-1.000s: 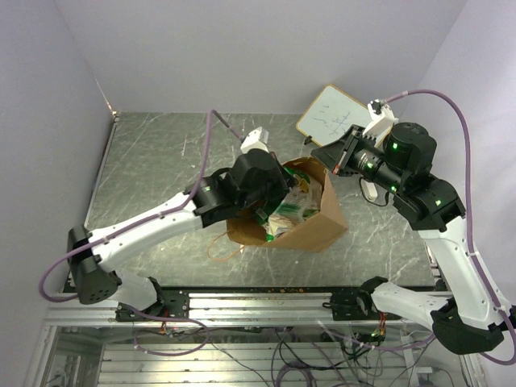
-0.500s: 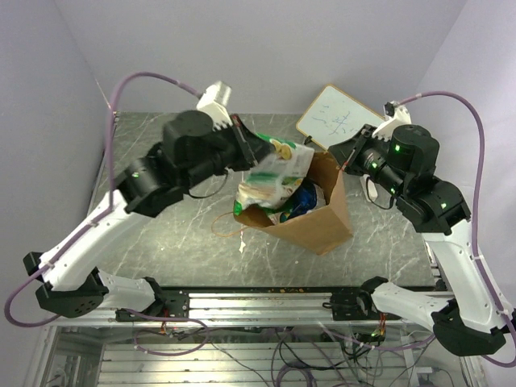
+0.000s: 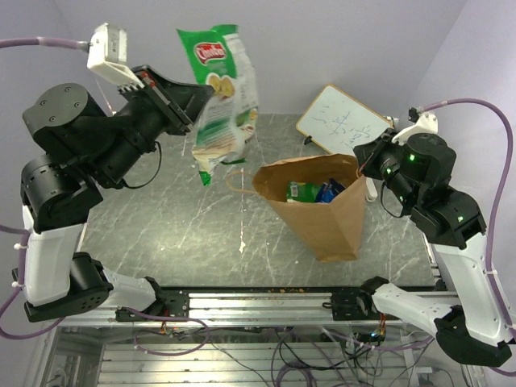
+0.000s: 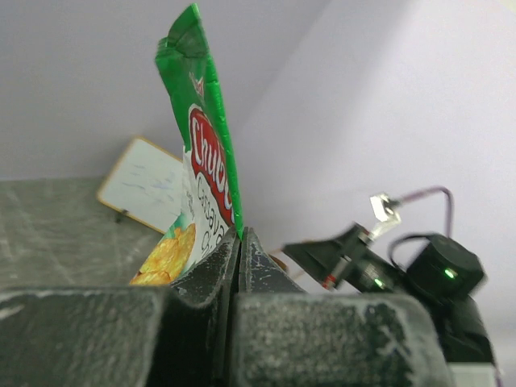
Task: Take the snacks out of the paper bag
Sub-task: Take out the snack from the paper bag, then place the snack at the center of the board.
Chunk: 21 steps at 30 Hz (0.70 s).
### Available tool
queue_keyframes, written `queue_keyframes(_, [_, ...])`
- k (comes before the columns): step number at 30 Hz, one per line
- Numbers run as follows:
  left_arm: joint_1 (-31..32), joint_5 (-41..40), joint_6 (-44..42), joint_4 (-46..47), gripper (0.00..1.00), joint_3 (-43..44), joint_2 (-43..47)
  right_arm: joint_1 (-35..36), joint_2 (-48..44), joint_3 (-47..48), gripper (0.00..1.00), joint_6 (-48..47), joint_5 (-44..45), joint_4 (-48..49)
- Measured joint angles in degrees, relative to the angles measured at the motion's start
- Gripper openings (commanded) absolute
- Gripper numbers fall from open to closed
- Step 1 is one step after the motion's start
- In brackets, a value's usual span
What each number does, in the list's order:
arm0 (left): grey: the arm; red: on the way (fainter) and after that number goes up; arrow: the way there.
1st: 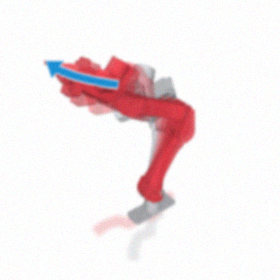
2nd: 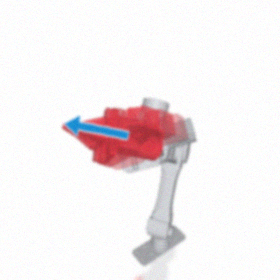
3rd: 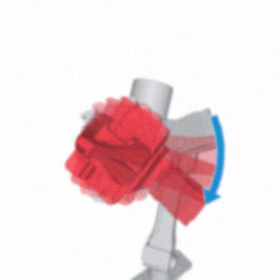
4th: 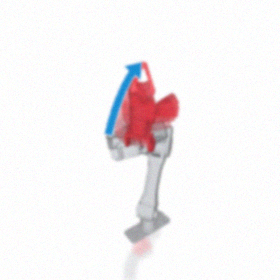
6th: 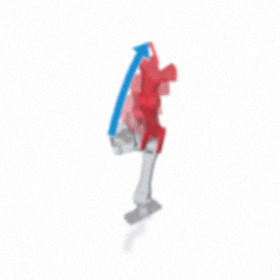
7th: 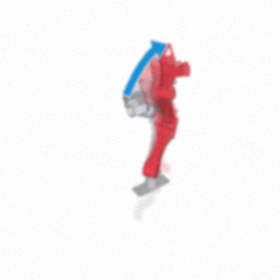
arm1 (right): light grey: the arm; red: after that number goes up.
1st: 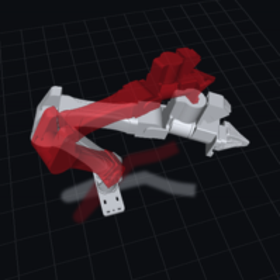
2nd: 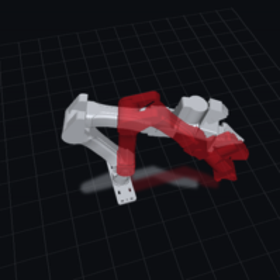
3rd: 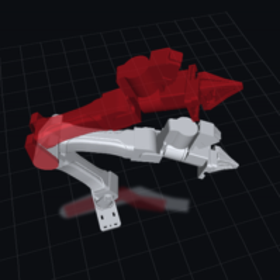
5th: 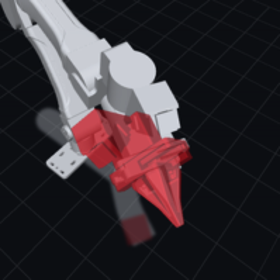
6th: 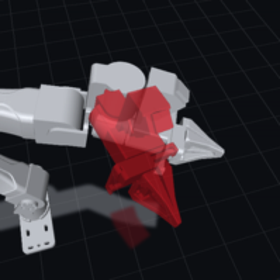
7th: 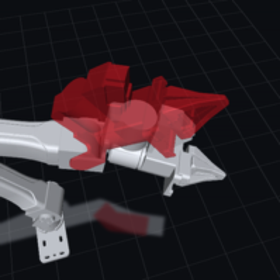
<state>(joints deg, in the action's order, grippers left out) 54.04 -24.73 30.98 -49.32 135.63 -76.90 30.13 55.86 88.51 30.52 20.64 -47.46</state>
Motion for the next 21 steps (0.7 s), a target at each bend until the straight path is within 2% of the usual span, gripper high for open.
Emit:
queue_keyframes(4, [0.0,-11.96,-1.79,-3.78,0.07,-0.39,-0.42,-0.02,-0.07,0.42,0.0,-2.6,1.33,0.02])
queue_keyframes(9, [-1.75,-23.76,-3.08,-5.49,0.07,-8.24,0.0,-0.02,-0.22,0.42,0.0,-5.9,1.38,0.66])
queue_keyframes(13, [-8.02,-25.62,-2.99,-6.14,0.07,-14.47,-0.55,-0.02,-0.42,0.26,0.0,-8.96,0.17,1.4])
queue_keyframes(21, [-25.88,-22.64,-1.6,-4.31,0.07,-33.24,-1.42,-0.02,-0.85,-2.36,0.0,-17.14,-1.81,5.05])
